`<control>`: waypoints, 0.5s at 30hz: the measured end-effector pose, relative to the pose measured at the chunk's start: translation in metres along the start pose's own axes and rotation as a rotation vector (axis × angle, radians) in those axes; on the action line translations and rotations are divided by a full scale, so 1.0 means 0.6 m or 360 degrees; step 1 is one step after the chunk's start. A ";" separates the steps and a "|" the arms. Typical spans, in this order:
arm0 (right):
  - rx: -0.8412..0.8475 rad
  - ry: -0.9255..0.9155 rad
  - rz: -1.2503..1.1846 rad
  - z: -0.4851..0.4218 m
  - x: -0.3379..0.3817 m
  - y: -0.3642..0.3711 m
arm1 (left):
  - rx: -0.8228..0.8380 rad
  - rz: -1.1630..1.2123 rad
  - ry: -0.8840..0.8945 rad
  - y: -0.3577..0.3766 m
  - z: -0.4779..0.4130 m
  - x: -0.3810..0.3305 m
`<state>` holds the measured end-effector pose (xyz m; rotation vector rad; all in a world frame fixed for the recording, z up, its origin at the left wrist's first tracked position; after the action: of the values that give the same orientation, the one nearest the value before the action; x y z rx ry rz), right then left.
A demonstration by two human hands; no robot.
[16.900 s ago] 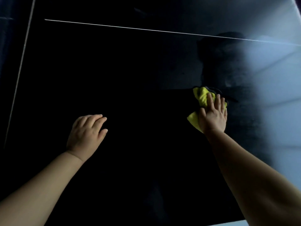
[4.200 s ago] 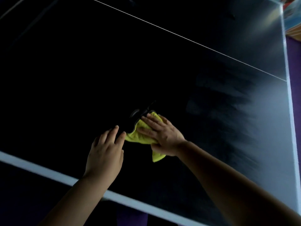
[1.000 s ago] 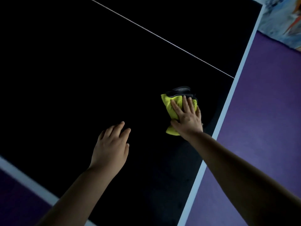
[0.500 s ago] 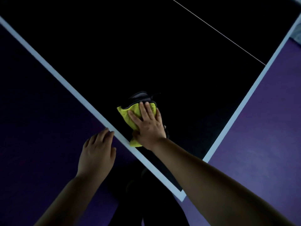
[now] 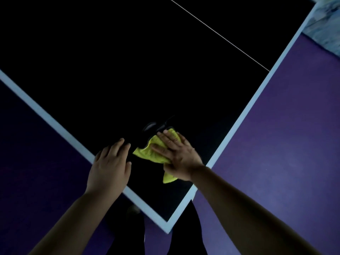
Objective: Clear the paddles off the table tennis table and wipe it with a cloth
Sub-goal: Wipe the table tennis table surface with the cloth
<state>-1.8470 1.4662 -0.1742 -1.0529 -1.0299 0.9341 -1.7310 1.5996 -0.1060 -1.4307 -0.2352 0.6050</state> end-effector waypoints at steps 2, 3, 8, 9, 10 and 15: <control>-0.0100 0.0099 -0.0055 0.009 -0.098 -0.019 | -0.0012 -0.0021 0.0034 0.009 -0.036 -0.047; -0.0128 0.0152 -0.0061 0.011 -0.148 -0.029 | -0.0020 -0.0026 0.0054 0.015 -0.055 -0.074; -0.0134 0.0399 -0.0095 0.003 -0.385 -0.073 | -0.0054 -0.0024 0.0140 0.040 -0.155 -0.217; -0.0121 0.0442 -0.0106 -0.001 -0.430 -0.080 | -0.0071 -0.0016 0.0148 0.044 -0.175 -0.241; -0.0116 0.0481 -0.0111 -0.005 -0.474 -0.088 | -0.0087 -0.0010 0.0153 0.048 -0.195 -0.263; -0.0180 0.0681 -0.0117 -0.025 -0.670 -0.135 | -0.0166 -0.0014 0.0175 0.070 -0.269 -0.334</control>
<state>-1.9259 1.0636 -0.1800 -1.2353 -0.7631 0.5606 -1.8269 1.3581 -0.1302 -1.5577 -0.1882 0.5108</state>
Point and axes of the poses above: each hand's wrist, its own z-axis away from the middle knuckle, its own y-axis out of the palm, x = y × z, the point moved 8 cm from there along -z, towards the middle knuckle, and after that the axes turned 2 degrees about y, right-handed, at the moved point
